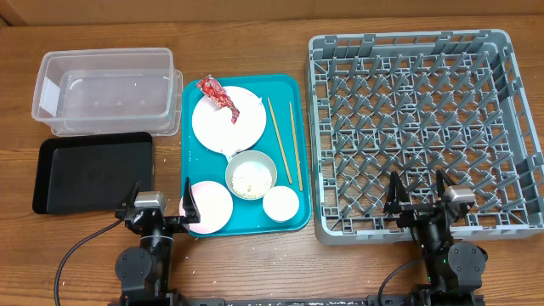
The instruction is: Sort waste into correct bins and load items into the dishwasher
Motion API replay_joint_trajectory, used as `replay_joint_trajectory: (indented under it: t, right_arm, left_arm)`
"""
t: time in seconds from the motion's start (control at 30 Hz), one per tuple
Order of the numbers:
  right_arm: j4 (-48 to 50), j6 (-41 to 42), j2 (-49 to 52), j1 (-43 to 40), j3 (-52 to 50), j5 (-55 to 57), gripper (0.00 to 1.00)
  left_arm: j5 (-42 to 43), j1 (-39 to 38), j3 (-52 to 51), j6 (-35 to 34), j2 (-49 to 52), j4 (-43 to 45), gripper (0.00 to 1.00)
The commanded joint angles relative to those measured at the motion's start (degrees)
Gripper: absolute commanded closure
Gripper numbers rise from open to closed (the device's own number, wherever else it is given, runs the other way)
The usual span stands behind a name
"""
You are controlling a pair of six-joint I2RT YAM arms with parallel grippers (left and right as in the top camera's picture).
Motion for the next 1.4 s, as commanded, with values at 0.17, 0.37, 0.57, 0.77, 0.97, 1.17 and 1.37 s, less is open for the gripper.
replay_joint_trajectory:
  t: [0.17, 0.37, 0.57, 0.77, 0.97, 1.17, 1.37]
  right_arm:
    - [0.3, -0.2, -0.7, -0.1, -0.6, 0.3, 0.0]
    - [0.4, -0.2, -0.7, -0.1, -0.6, 0.3, 0.0]
    - [0.4, -0.2, -0.7, -0.1, -0.6, 0.3, 0.0]
    - [0.7, -0.2, -0.7, -0.1, -0.6, 0.2, 0.0]
    - [2.7, -0.2, -0.7, -0.1, -0.5, -2.3, 0.0]
    - [2.8, -0.2, -0.7, -0.1, 3.6, -5.7, 0.0]
    - [0.4, -0.5, -0.4, -0.1, 9.9, -5.7, 0.0]
  left_arm:
    - [-3.1, -0.4, -0.5, 1.3, -0.6, 0.0, 0.0]
    - [-3.0, -0.4, -0.5, 1.3, -0.6, 0.0, 0.0]
    - [-3.0, -0.4, -0.5, 1.3, -0.6, 0.0, 0.0]
    - [-3.0, -0.4, -0.5, 1.2, -0.6, 0.0, 0.0]
    - [-1.0, -0.4, -0.4, 0.8, -0.6, 2.8, 0.0]
    - [1.0, -0.4, 2.1, 0.7, -0.6, 7.5, 0.0]
    - [1.6, -0.4, 10.5, 1.4, 3.4, 0.2, 0.0]
